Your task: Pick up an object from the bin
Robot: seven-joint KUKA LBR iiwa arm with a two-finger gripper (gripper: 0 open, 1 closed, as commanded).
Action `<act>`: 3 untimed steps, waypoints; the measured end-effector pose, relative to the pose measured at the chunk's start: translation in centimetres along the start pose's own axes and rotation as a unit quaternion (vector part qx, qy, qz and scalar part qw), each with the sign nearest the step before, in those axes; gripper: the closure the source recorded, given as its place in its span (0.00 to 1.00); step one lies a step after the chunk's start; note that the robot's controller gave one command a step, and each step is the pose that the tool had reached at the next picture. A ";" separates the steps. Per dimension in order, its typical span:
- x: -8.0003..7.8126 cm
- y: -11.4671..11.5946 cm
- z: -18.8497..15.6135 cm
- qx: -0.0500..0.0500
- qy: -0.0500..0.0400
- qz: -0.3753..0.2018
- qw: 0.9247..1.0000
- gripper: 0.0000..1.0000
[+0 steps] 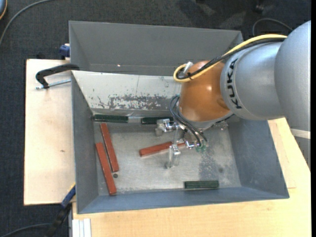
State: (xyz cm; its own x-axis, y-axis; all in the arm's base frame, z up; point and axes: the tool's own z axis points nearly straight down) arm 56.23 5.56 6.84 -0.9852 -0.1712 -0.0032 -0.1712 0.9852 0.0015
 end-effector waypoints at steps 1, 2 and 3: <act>-0.1 0.1 -0.1 0.000 -0.001 0.001 1.000 0.00; -0.3 0.1 -0.2 0.000 -0.001 0.001 1.000 0.00; -0.2 0.1 -0.2 0.000 -0.001 0.002 1.000 1.00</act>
Offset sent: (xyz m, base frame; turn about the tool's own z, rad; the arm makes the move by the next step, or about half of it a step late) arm 0.0000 0.0000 0.0000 0.0000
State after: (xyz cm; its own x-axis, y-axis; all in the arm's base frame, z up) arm 56.45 5.72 7.04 -0.9857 -0.1682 -0.0044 -0.1682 0.9858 0.0014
